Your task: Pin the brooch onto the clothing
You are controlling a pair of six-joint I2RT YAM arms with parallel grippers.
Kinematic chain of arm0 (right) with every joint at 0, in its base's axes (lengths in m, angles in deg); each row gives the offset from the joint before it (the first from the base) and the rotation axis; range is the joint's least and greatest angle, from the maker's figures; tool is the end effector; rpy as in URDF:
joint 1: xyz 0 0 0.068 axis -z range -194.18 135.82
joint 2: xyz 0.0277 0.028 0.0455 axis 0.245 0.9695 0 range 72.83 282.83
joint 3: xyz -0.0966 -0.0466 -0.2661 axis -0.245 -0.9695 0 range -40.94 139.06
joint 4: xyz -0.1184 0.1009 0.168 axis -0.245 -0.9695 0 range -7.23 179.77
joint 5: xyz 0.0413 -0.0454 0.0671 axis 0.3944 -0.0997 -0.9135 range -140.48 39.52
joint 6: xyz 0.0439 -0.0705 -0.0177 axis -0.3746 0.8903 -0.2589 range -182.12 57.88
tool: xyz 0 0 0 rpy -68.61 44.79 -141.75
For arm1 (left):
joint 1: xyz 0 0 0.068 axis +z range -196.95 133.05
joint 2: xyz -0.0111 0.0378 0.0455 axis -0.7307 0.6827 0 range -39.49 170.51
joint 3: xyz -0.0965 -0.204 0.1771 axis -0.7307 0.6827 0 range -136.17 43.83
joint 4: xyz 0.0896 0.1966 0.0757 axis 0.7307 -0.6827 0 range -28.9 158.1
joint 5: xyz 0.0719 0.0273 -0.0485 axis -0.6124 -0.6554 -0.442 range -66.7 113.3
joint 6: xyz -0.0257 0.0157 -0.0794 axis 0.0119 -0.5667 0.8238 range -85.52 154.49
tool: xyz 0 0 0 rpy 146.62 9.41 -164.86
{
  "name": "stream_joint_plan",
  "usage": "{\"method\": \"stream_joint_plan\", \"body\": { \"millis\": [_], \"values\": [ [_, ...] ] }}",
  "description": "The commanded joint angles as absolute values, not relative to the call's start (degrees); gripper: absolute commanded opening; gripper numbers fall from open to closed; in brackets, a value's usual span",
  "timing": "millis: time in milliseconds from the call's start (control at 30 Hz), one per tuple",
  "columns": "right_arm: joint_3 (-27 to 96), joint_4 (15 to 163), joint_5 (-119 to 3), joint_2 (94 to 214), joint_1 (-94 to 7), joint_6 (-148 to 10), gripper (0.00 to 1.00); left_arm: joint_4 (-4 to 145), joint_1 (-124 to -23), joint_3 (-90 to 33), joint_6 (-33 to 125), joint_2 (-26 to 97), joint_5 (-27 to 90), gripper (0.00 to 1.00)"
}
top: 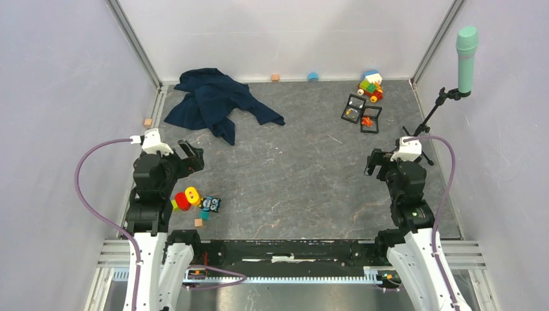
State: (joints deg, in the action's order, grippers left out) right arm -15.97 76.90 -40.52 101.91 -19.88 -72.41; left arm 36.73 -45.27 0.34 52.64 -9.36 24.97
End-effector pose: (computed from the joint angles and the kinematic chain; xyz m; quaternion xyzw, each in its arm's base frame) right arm 0.1321 0.0002 0.2505 0.0836 0.7980 0.0134 0.5967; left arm 0.1109 0.0011 0.3141 -0.1309 0.7984 -0.0959 0.5798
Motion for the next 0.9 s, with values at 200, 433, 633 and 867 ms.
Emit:
{"method": "stream_joint_plan", "body": {
  "millis": [200,433,633,867],
  "values": [
    [-11.99,74.57,-39.73,99.19,-20.07,-72.57,0.98,36.91,-45.18,0.23,54.92,-9.18,21.43,1.00],
    [-11.04,72.50,-43.64,98.98,-20.07,-74.37,0.98,37.51,-45.15,-0.86,52.22,-4.58,26.18,1.00],
    [-10.16,72.40,-49.71,101.05,-20.06,-76.02,0.98,39.44,-45.23,-6.43,50.69,4.19,28.00,1.00],
    [-12.16,72.08,-54.86,99.29,-20.07,-76.70,0.98,46.26,-45.30,-13.06,54.26,24.08,30.33,1.00]
  ]
}}
